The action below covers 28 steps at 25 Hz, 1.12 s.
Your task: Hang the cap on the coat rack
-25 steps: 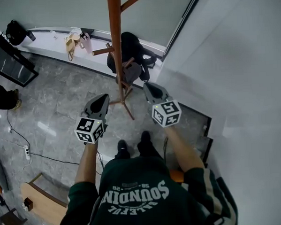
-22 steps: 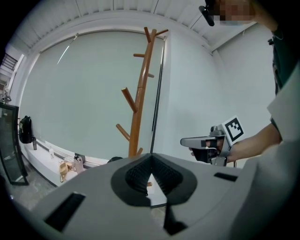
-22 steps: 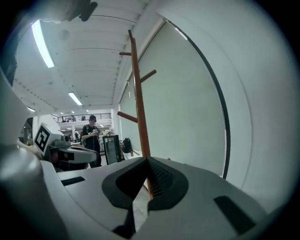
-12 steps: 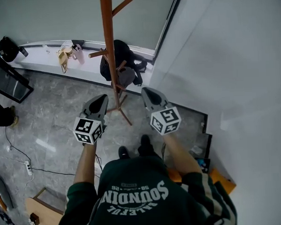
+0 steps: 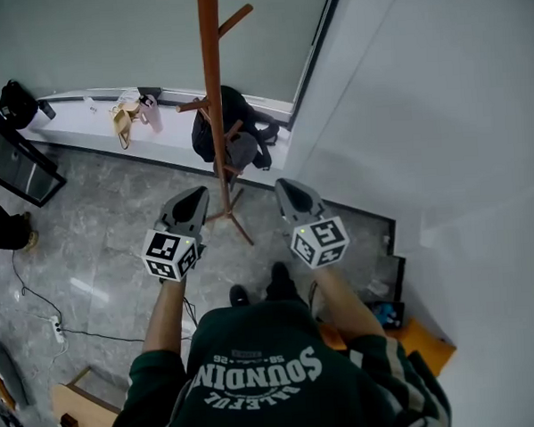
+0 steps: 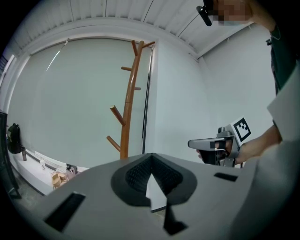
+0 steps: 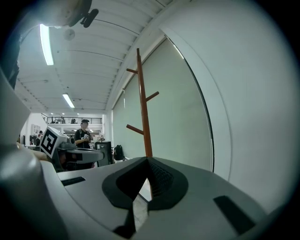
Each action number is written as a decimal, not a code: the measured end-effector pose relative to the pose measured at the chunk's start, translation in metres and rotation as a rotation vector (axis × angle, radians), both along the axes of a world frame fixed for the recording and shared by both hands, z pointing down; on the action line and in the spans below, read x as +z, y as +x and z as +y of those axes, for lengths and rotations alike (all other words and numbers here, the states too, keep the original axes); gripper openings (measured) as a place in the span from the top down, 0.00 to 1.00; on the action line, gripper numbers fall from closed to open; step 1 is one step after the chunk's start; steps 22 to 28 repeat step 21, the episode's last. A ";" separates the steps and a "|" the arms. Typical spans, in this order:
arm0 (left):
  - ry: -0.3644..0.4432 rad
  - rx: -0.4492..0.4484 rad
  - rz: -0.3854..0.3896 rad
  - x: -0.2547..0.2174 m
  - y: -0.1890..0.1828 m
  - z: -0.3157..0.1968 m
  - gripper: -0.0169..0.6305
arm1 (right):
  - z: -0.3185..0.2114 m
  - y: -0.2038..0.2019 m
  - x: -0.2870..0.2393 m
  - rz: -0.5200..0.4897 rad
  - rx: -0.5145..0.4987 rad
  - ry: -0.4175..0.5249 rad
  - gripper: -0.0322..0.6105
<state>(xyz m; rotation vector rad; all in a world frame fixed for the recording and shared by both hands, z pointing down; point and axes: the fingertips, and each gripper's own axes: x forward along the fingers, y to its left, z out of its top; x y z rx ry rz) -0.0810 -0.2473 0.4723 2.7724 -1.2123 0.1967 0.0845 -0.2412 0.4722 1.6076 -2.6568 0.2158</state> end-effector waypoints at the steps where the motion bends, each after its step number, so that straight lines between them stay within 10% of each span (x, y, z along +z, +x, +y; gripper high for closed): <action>1: 0.001 0.000 0.000 0.000 0.000 0.001 0.97 | 0.001 -0.001 0.000 0.000 -0.001 0.000 0.95; 28: -0.011 0.003 0.005 0.006 0.010 0.004 0.97 | 0.000 -0.007 0.004 0.005 -0.050 -0.004 0.95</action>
